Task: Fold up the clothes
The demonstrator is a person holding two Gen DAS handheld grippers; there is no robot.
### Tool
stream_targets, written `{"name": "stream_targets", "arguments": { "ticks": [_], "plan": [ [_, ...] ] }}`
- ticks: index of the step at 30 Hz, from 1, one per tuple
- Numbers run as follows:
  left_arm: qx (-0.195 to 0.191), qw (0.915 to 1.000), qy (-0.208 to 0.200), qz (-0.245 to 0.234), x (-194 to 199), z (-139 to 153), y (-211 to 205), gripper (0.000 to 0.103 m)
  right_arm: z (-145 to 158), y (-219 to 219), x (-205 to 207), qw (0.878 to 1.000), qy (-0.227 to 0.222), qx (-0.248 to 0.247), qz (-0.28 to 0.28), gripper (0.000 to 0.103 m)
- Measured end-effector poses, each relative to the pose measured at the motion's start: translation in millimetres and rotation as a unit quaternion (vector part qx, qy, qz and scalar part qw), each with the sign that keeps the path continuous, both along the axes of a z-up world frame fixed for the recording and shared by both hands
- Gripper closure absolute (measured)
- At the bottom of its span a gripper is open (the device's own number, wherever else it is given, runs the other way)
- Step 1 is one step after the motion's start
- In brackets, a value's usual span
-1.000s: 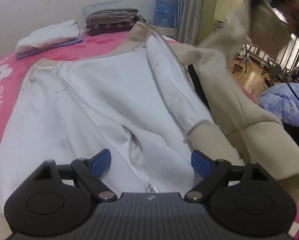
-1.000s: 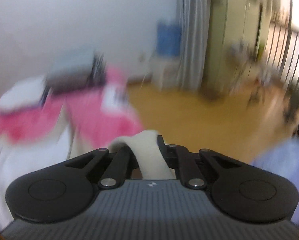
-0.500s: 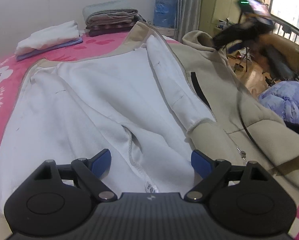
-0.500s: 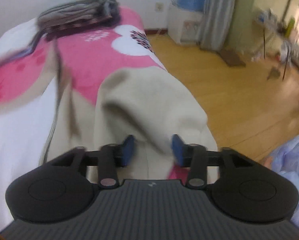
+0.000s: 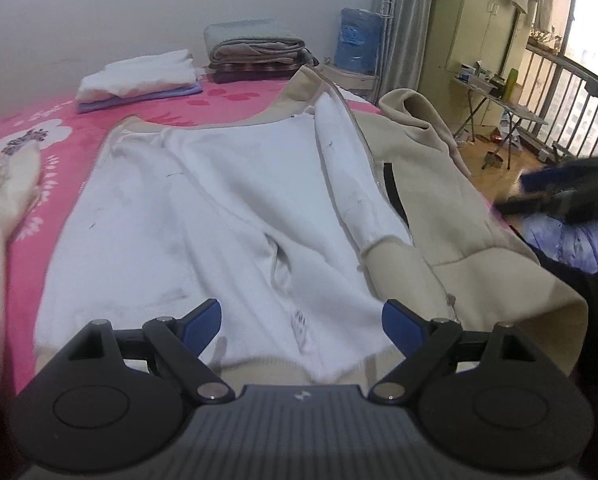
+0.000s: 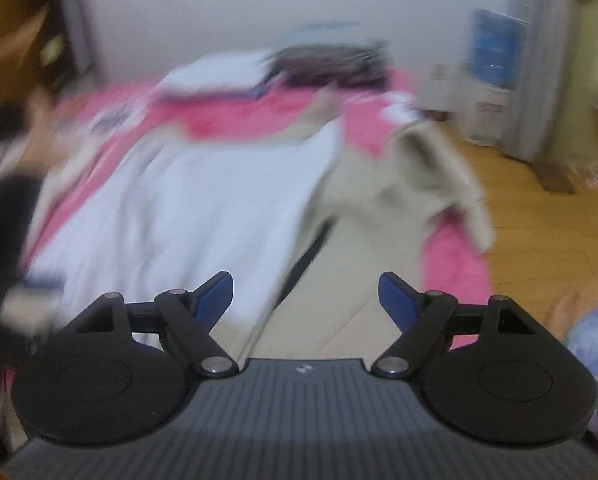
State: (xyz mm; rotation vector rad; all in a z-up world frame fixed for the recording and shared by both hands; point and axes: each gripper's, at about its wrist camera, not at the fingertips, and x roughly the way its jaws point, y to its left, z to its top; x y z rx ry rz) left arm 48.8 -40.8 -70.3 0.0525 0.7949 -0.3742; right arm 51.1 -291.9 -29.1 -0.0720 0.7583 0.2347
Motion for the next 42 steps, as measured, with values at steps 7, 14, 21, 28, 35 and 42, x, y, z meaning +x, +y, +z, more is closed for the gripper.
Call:
{"name": "stream_targets", "arguments": {
  "ticks": [7, 14, 21, 28, 35, 42],
  "plan": [
    [0.022, 0.9995, -0.011, 0.017, -12, -7, -6, 0.014, -53, 57, 15, 0.997, 0.075, -0.004, 0.002, 0.027],
    [0.063, 0.9976, -0.028, -0.008, -18, -25, -20, 0.014, -93, 39, 39, 0.979, 0.141, 0.104, -0.100, 0.042],
    [0.068, 0.9972, -0.028, -0.016, -16, -35, -18, 0.014, -94, 55, 45, 0.982, 0.144, 0.093, -0.083, 0.039],
    [0.055, 0.9984, -0.015, 0.001, -10, -39, -12, 0.014, -93, 64, 49, 0.989, 0.125, 0.046, -0.068, 0.082],
    [0.049, 0.9987, -0.008, 0.007, -9, -40, -8, 0.014, -38, 19, 30, 0.994, 0.028, -0.005, -0.101, 0.093],
    [0.051, 0.9987, -0.004, 0.008, -7, -40, -9, 0.014, 54, -93, -1, 0.959, -0.104, -0.085, -0.251, 0.093]
  ]
}}
